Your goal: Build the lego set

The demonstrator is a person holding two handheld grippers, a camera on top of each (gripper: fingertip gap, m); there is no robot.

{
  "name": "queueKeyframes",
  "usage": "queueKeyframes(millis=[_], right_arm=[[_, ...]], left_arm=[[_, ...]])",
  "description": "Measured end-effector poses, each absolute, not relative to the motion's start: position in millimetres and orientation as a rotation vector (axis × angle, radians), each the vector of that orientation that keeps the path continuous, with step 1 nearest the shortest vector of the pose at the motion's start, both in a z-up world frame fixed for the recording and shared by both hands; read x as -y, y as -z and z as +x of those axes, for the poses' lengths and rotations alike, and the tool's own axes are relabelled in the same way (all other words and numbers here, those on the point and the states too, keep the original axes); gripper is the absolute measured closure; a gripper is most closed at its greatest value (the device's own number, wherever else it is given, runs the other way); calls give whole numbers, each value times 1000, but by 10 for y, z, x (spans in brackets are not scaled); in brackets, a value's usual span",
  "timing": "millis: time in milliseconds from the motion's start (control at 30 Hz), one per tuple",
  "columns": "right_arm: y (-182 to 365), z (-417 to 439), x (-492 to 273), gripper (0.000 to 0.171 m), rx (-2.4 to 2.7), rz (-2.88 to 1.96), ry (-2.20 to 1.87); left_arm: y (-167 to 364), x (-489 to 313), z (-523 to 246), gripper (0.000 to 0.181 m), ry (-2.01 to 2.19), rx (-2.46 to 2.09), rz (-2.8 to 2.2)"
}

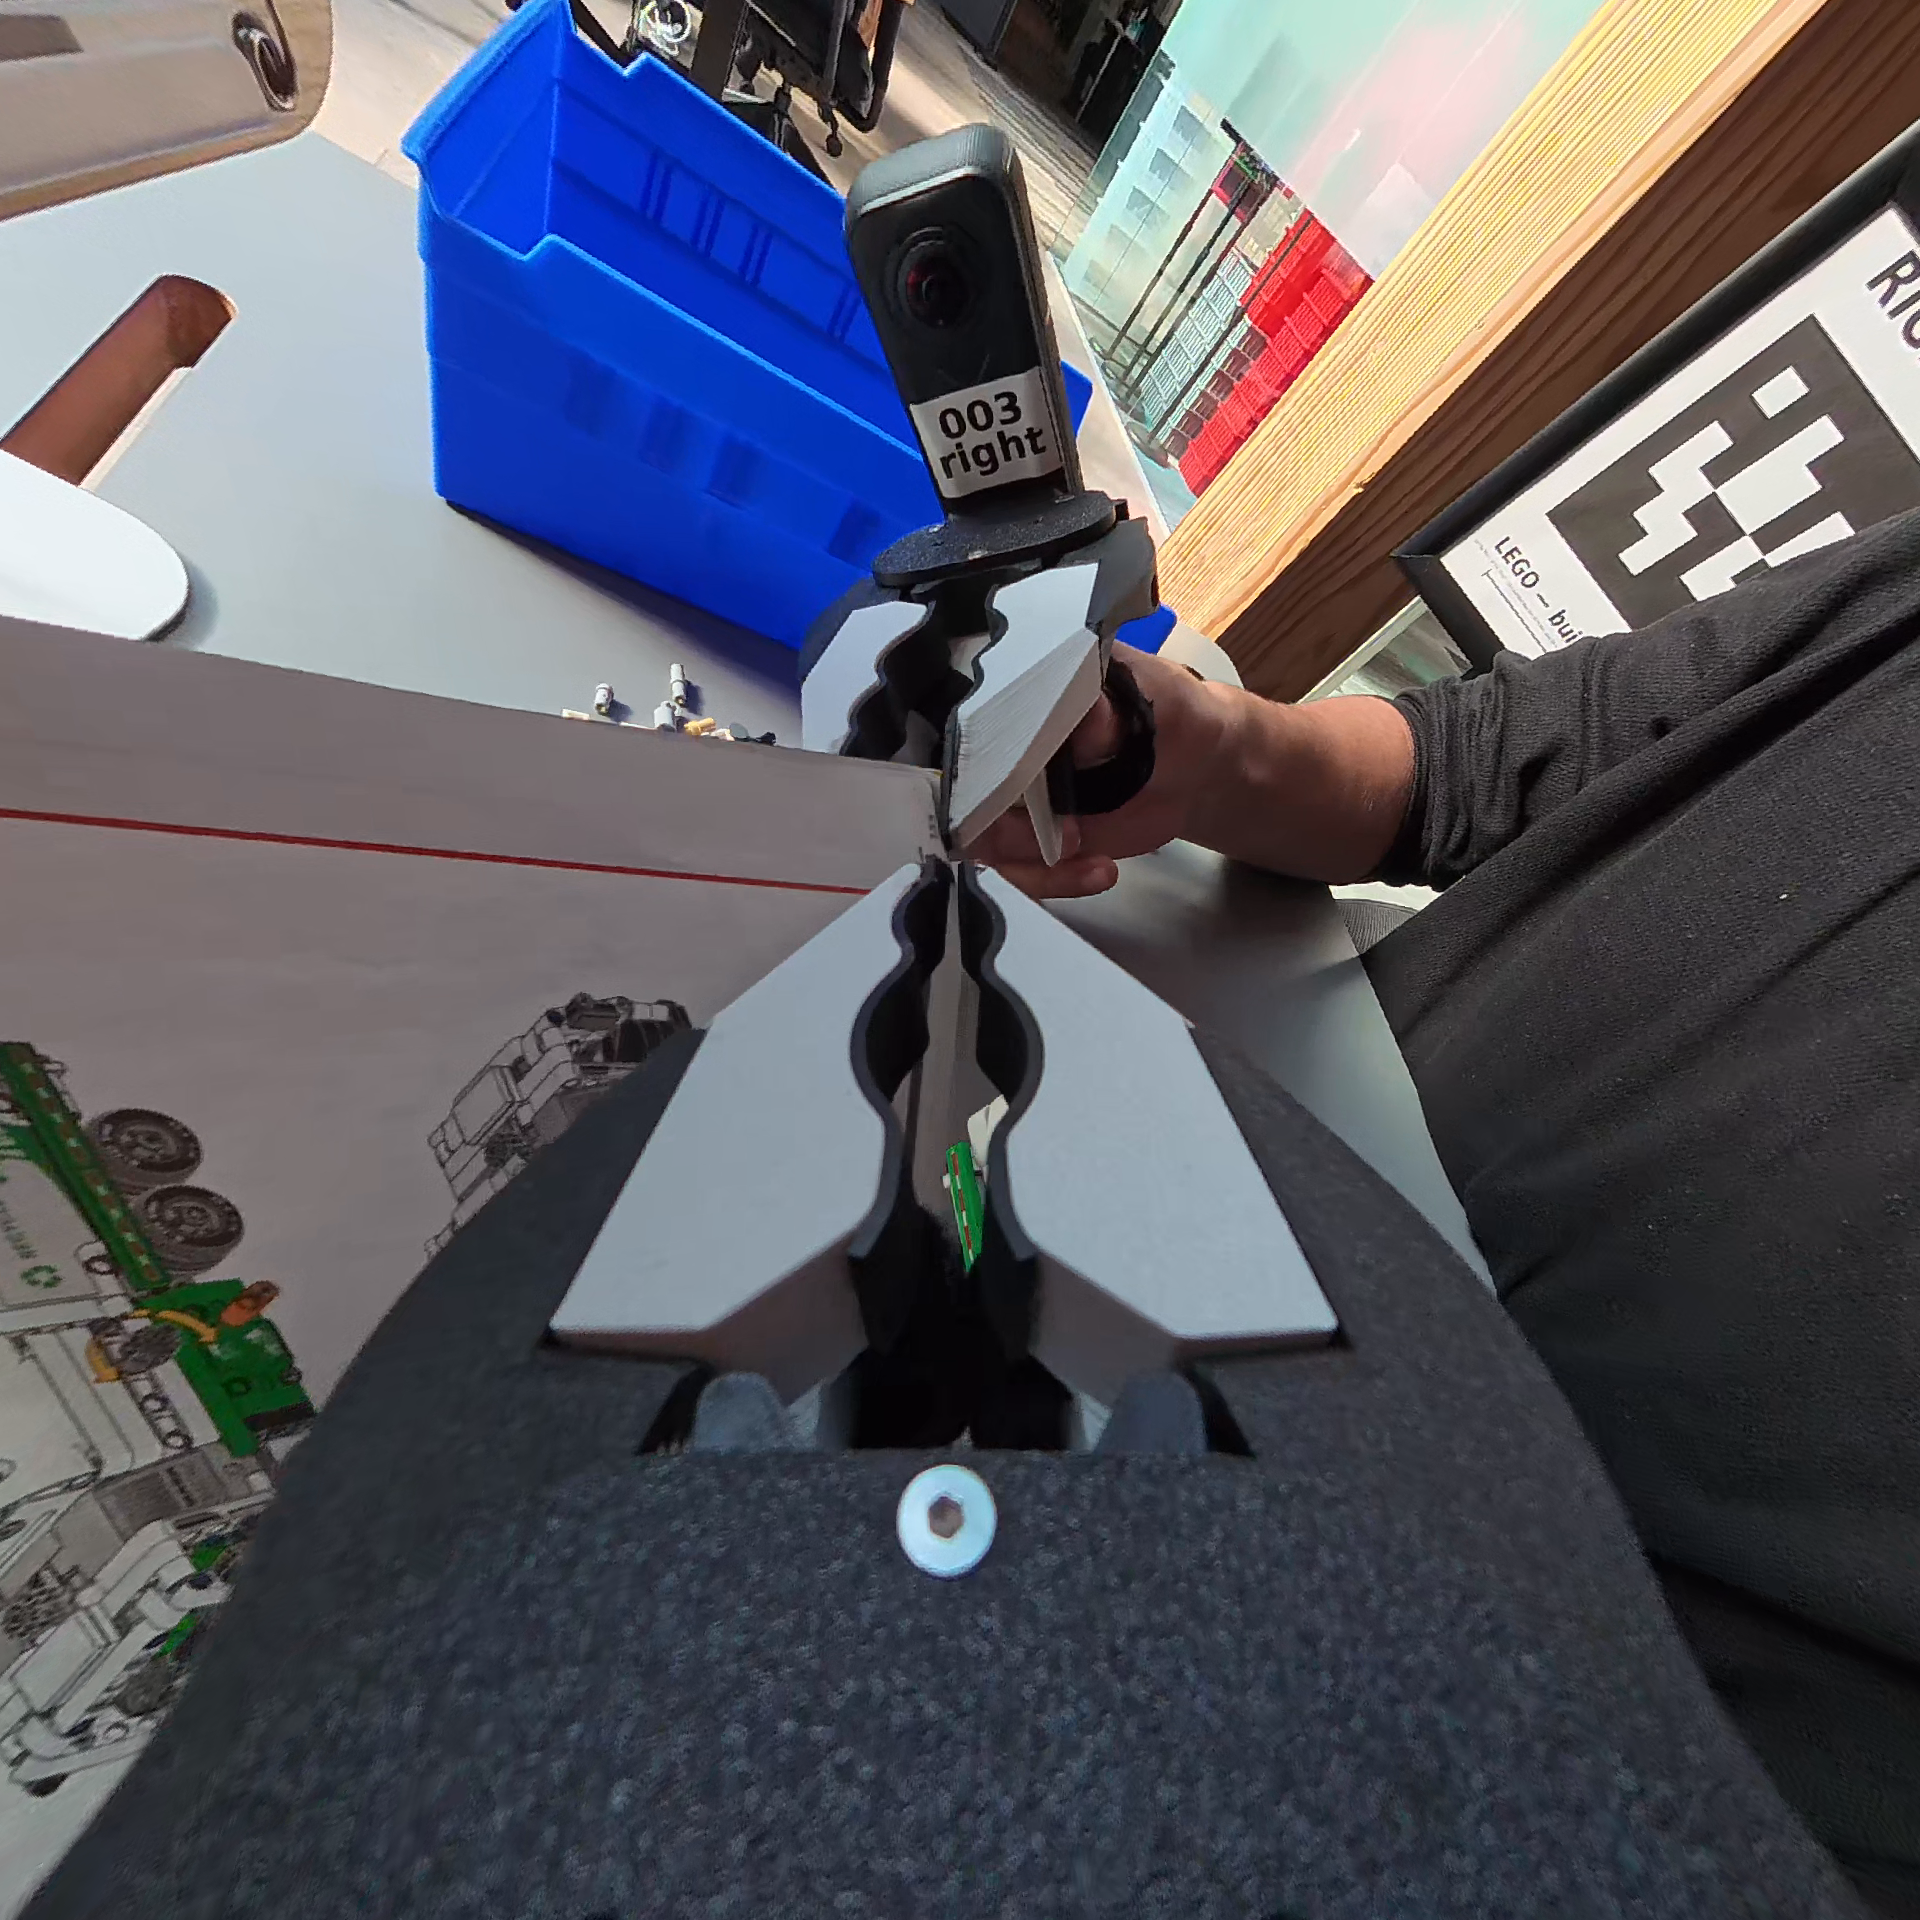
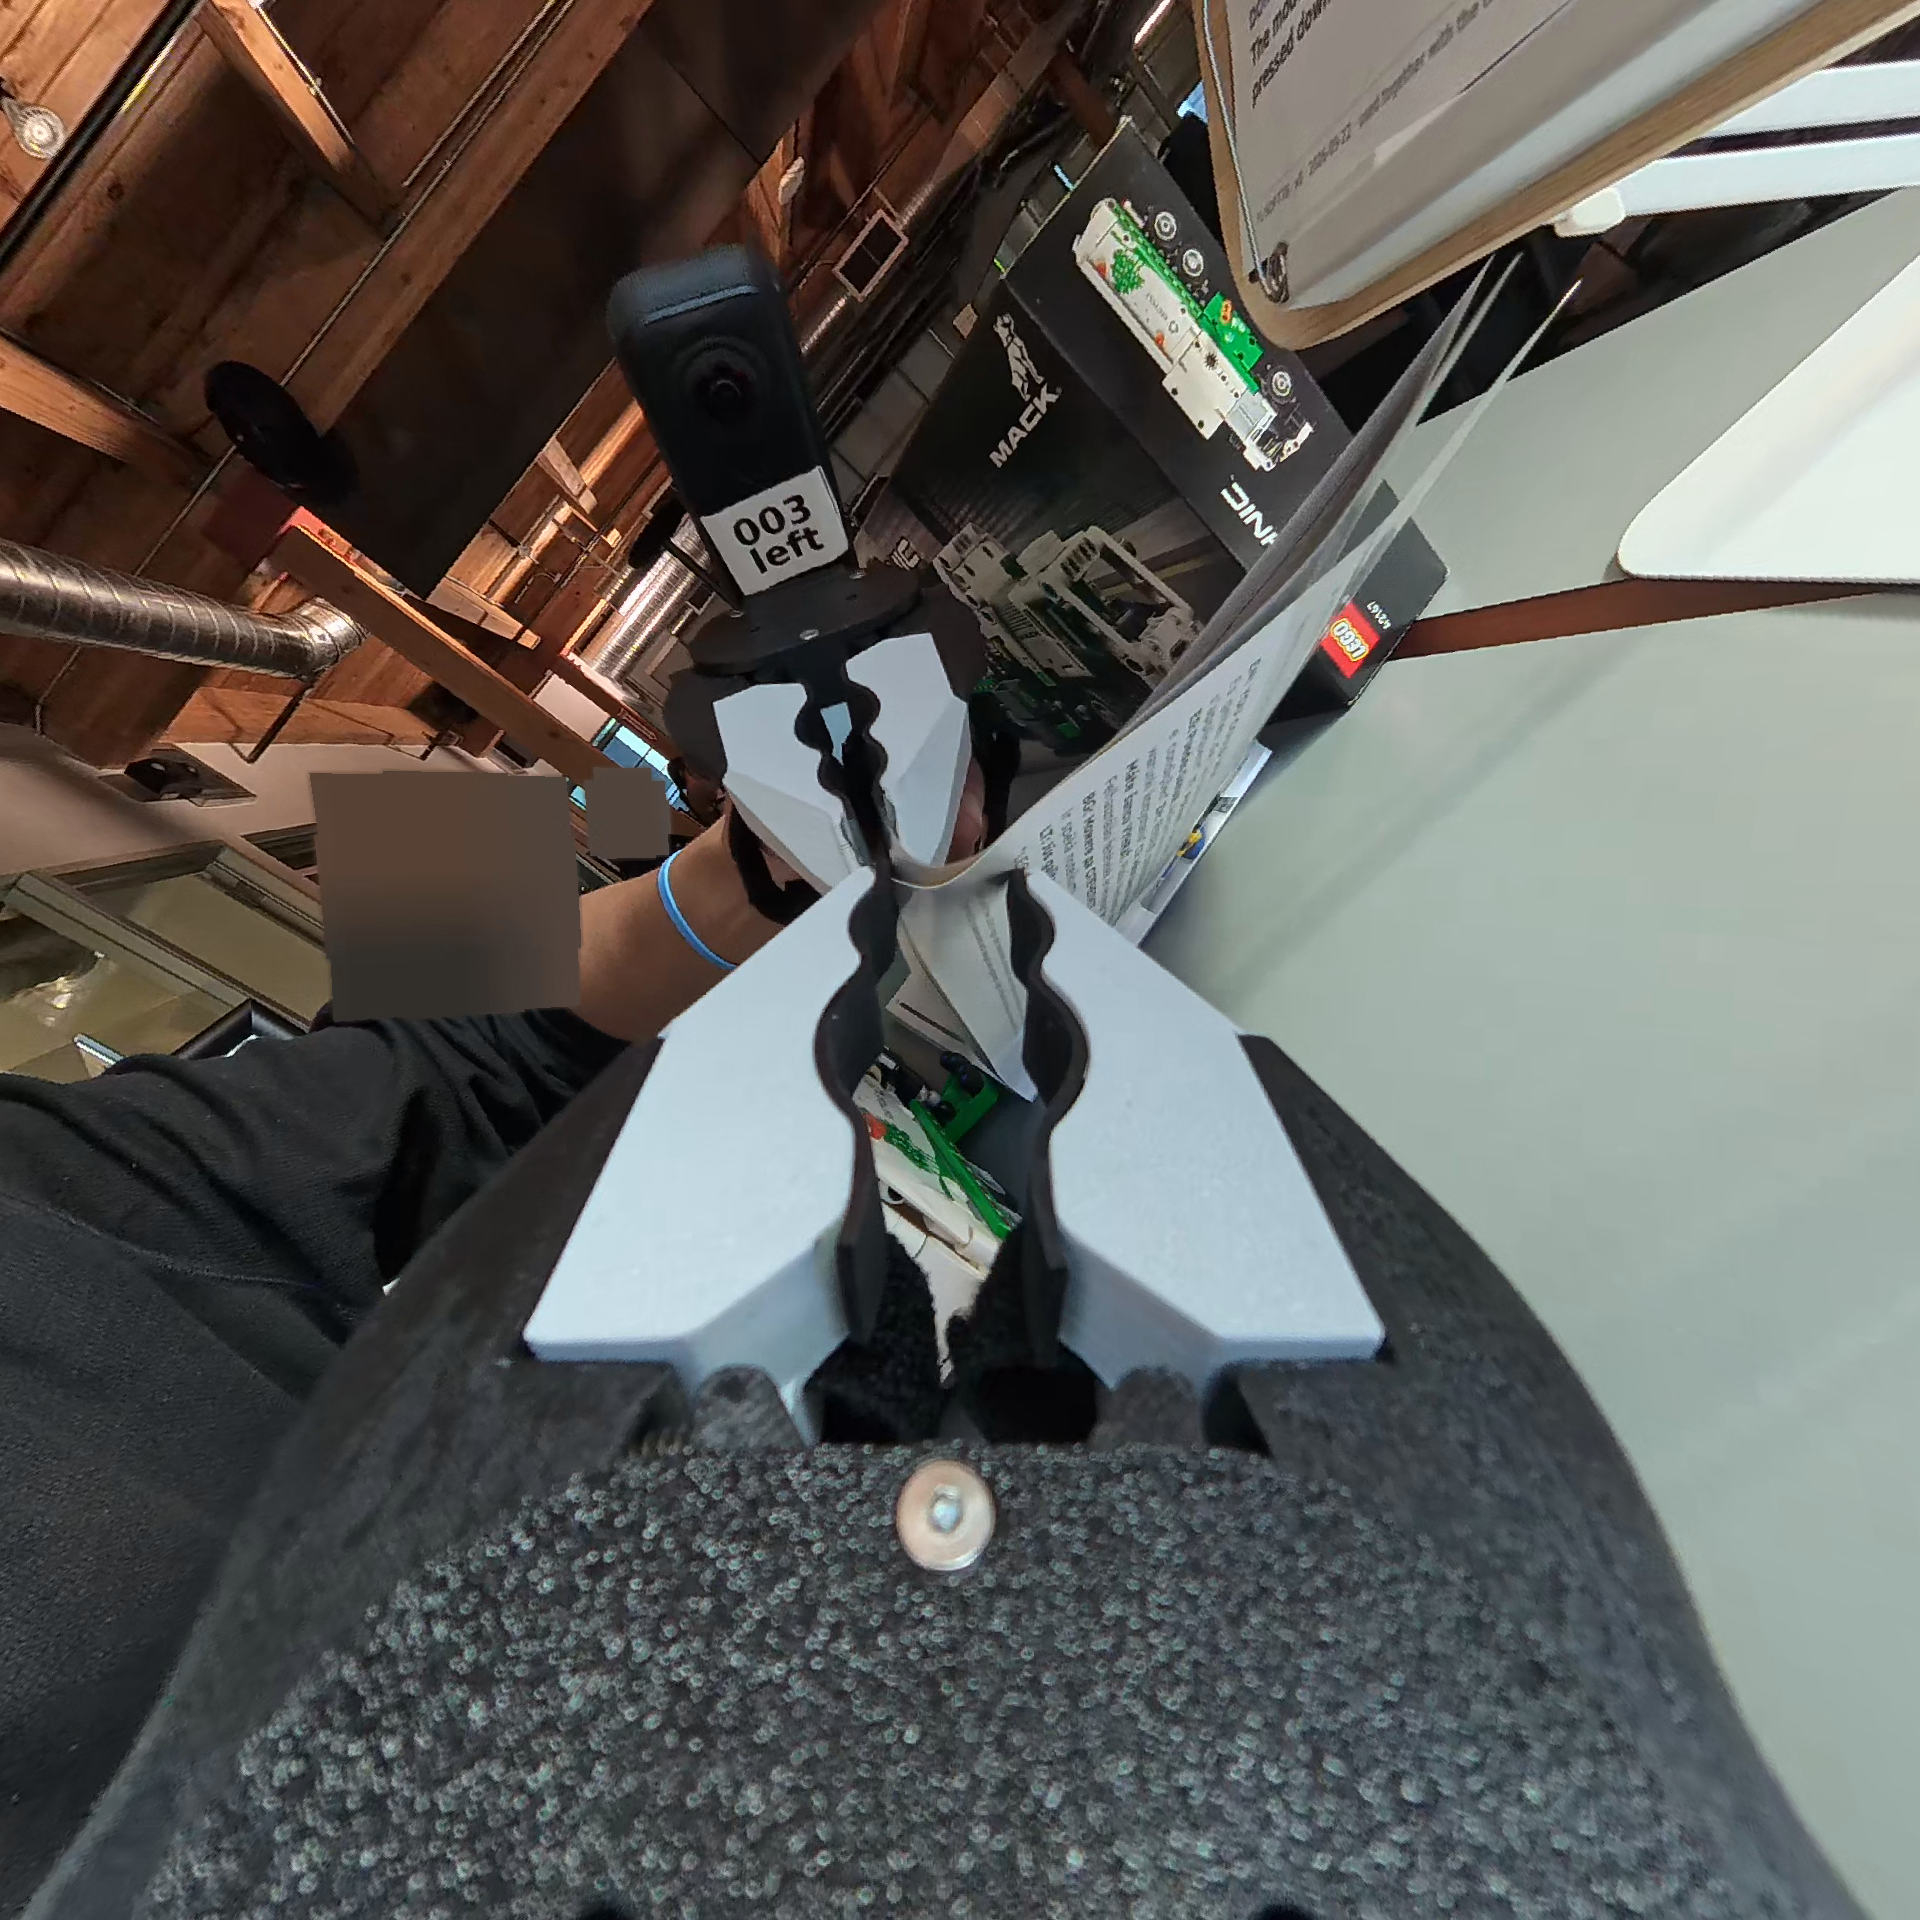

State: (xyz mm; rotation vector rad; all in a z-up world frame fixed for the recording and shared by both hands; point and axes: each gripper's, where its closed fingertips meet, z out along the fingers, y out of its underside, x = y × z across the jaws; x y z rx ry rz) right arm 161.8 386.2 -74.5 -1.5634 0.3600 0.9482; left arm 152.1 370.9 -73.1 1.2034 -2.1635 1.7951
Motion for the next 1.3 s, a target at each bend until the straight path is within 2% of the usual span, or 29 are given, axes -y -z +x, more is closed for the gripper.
queueKeyframes(millis=[267,433,667,833,1033,1300], right_arm=[[764,1610,-3878,152,-352,-1581,-928],[911,1669,-3885,151,-343,-1705,-757],[1121,1779,-3792,150,-244,-1957,-333],[1175,1908,-3670,139,-272,-2055,-144],[1037,2031,-3604,129,-238,-2070,60],[1134,1669,-3766,132,-73,-2118,-120]], left_arm=[[725,-3805,1497,181,-1800,2177,1259],[694,-4015,1390,181,-1782,2215,1385],[540,-4628,800,181,-1830,2203,1716],[541,-4924,220,181,-1899,2105,1947],[793,-5184,-358,181,-1931,1899,2196],[1329,-5402,-861,181,-1801,1625,2487]])
